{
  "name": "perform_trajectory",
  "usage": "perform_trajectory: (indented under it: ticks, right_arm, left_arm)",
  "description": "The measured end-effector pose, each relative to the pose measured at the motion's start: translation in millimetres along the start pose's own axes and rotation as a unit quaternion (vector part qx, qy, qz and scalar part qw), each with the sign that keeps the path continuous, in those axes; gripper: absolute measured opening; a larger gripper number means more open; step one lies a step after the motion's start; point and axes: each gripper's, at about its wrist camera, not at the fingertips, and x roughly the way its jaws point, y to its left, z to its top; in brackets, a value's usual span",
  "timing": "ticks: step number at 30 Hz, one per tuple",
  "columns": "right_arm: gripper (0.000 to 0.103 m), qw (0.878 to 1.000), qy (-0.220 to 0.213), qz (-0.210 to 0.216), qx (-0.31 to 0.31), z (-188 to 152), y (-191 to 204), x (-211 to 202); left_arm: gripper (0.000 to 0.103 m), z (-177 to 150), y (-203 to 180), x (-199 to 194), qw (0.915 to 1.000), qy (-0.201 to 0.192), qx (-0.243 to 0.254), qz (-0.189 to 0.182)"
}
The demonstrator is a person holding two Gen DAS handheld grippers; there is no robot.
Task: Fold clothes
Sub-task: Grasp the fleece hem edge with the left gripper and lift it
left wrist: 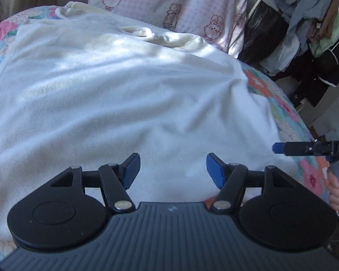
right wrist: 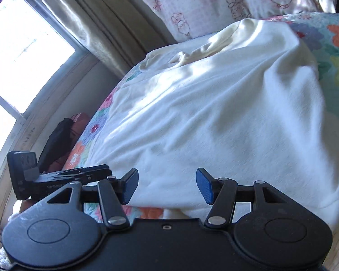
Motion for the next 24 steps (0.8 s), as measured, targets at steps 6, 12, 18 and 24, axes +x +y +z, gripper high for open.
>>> perform_trajectory:
  ticks: [6, 12, 18, 24]
  right_arm:
    - [0.062, 1.0, 0.011, -0.022, 0.02, -13, 2, 17]
    - [0.062, 0.996, 0.033, -0.064, -0.053, -37, 26, 25]
    - [0.062, 0.992, -0.004, -0.111, -0.066, -64, 35, 13]
    - [0.062, 0.985, -0.033, -0.147, -0.084, -78, 46, 10]
  left_arm:
    - [0.072, -40, -32, -3, 0.9864, 0.09, 0.061, -0.124]
    - [0.073, -62, -52, 8, 0.979, 0.133, 0.069, -0.138]
    - [0.083, -88, -74, 37, 0.9721, 0.19, 0.104, -0.09]
    - [0.047, -85, -70, 37, 0.9734, 0.183, 0.088, -0.106]
